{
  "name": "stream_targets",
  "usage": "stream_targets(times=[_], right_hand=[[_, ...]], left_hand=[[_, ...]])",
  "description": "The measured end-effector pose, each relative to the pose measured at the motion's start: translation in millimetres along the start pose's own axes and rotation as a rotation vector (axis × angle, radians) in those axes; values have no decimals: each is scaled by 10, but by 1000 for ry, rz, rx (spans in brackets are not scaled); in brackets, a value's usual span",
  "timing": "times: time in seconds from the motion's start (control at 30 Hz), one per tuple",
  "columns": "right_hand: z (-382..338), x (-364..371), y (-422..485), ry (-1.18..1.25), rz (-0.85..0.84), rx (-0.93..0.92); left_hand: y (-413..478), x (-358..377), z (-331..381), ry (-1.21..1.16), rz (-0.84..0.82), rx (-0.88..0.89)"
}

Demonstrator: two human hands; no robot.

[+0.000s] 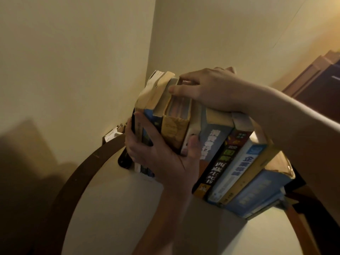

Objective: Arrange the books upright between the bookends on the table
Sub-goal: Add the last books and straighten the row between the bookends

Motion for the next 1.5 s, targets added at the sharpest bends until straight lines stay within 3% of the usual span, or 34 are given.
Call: stream_targets(times=[0.5,1.5], right_hand=[[1,26,-16,-17,17,-12],[-23,27,-11,-35,-11,8]], left_hand=[[-8,24,-14,49,30,19],[-10,38,-34,43,27,-113]])
Point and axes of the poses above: each hand's wrist, its own y-axis towards the middle knuckle, its own x-axis out of the palm, z = x × y, the point moved 6 cm from there along y, towards the middle knuckle, and after that the axes turned 12 degrees about z, right-handed, at the moved point
